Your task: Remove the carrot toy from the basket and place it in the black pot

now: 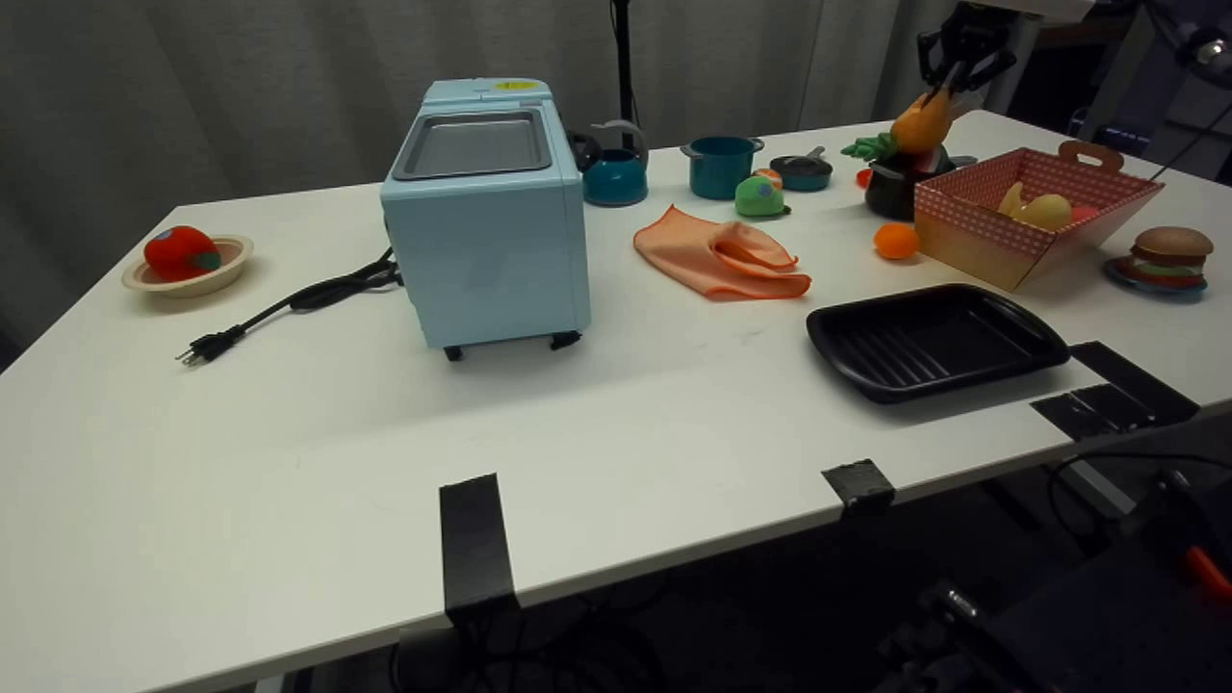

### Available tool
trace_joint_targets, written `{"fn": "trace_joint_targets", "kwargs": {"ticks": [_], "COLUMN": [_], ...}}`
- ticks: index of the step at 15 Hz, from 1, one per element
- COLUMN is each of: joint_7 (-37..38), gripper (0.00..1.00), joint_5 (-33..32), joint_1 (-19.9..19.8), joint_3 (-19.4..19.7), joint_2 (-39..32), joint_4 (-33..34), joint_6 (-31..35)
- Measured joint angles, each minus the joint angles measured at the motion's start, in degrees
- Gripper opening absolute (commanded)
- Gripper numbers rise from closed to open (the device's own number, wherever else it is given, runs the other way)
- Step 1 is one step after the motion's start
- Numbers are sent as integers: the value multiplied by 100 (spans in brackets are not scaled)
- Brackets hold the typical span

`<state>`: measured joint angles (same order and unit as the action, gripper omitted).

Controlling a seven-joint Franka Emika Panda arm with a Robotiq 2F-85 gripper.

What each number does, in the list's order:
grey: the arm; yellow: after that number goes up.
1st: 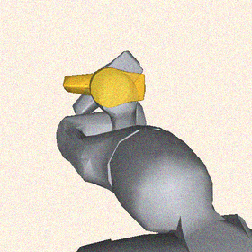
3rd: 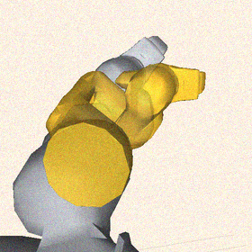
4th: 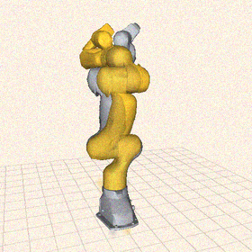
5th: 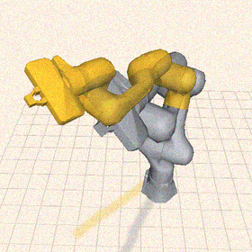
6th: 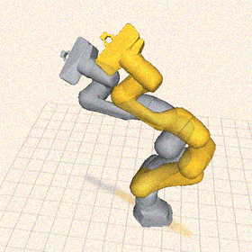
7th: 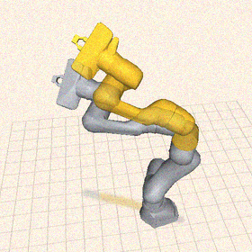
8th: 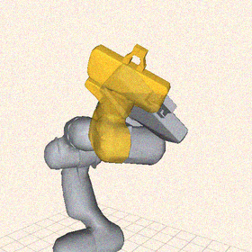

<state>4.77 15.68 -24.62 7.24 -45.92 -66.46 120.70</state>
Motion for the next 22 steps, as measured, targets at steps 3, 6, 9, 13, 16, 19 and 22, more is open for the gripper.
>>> {"fn": "trace_joint_targets", "kwargs": {"ticks": [3, 6, 9, 13, 16, 19, 22], "joint_7": [22, 14, -72, -453, -784, -976, -1123], "gripper": [71, 93, 100, 100, 100, 100, 100], "joint_5": [0, 0, 0, 0, 0, -72, -189], "joint_1": [13, 13, 9, -34, -55, -53, -6], "joint_3": [0, 0, -6, -47, -40, 7, 100], "joint_2": [-78, -77, -27, 284, 708, 1241, 1782], "joint_4": [70, 68, -9, -446, -1072, -1878, -2724], "joint_6": [-16, -32, -34, -33, -33, 11, 444]}}
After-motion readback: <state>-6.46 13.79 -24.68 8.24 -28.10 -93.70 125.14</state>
